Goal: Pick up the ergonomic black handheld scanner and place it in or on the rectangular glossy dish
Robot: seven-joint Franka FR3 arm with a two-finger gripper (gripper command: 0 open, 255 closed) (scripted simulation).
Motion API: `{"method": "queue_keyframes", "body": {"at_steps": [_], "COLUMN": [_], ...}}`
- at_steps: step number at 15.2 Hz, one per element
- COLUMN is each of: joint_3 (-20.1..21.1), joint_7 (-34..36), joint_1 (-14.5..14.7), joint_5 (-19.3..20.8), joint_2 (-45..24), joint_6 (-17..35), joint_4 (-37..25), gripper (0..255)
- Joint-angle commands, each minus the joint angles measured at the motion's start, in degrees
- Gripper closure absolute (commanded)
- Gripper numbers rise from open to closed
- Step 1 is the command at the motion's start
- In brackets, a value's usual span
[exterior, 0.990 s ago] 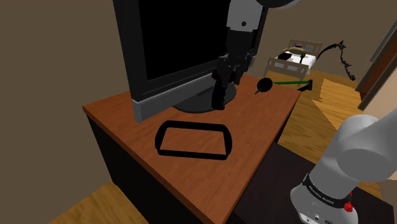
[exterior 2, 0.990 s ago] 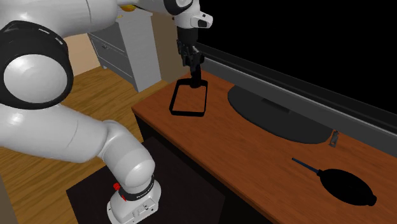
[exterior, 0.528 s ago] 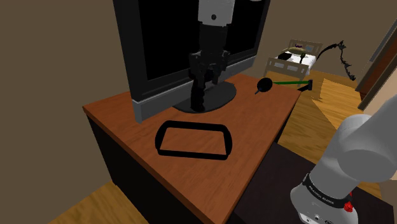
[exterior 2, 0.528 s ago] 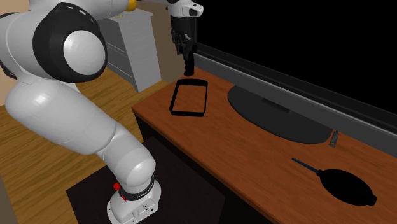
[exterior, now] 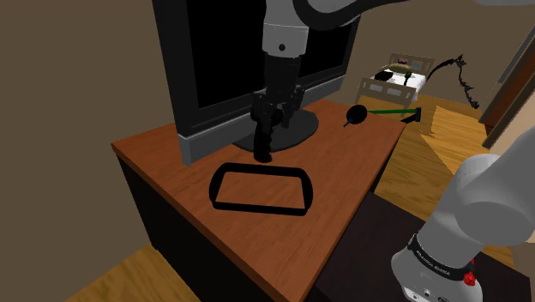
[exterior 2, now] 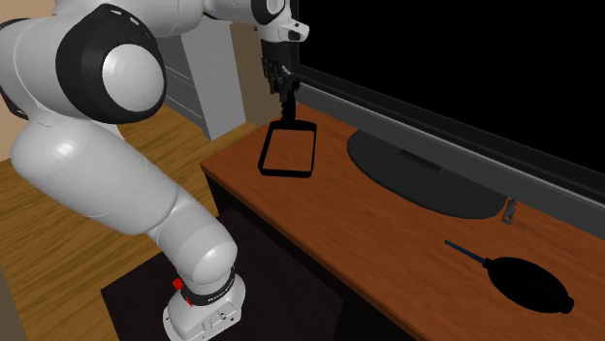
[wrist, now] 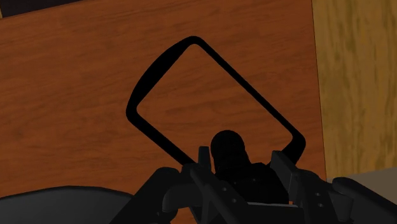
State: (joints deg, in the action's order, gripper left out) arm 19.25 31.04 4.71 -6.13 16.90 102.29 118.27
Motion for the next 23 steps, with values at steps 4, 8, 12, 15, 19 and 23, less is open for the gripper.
{"method": "queue_keyframes", "body": {"at_steps": [4, 8, 12, 15, 19, 23], "joint_3": [0.34, 0.58, 0.85, 0.93, 0.93, 0.93], "joint_7": [0.07, 0.08, 0.13, 0.16, 0.16, 0.16], "joint_1": [0.11, 0.19, 0.24, 0.26, 0.25, 0.25], "joint_5": [-0.05, -0.09, -0.08, -0.07, -0.06, -0.06], "joint_2": [-0.43, -0.82, -1.43, -1.63, -1.63, -1.64], "joint_6": [3.91, 7.01, 10.14, 11.00, 11.00, 11.01], "joint_4": [3.42, 6.15, 8.69, 9.36, 9.35, 9.35], "gripper": [255, 255, 255, 255, 255, 0]}}
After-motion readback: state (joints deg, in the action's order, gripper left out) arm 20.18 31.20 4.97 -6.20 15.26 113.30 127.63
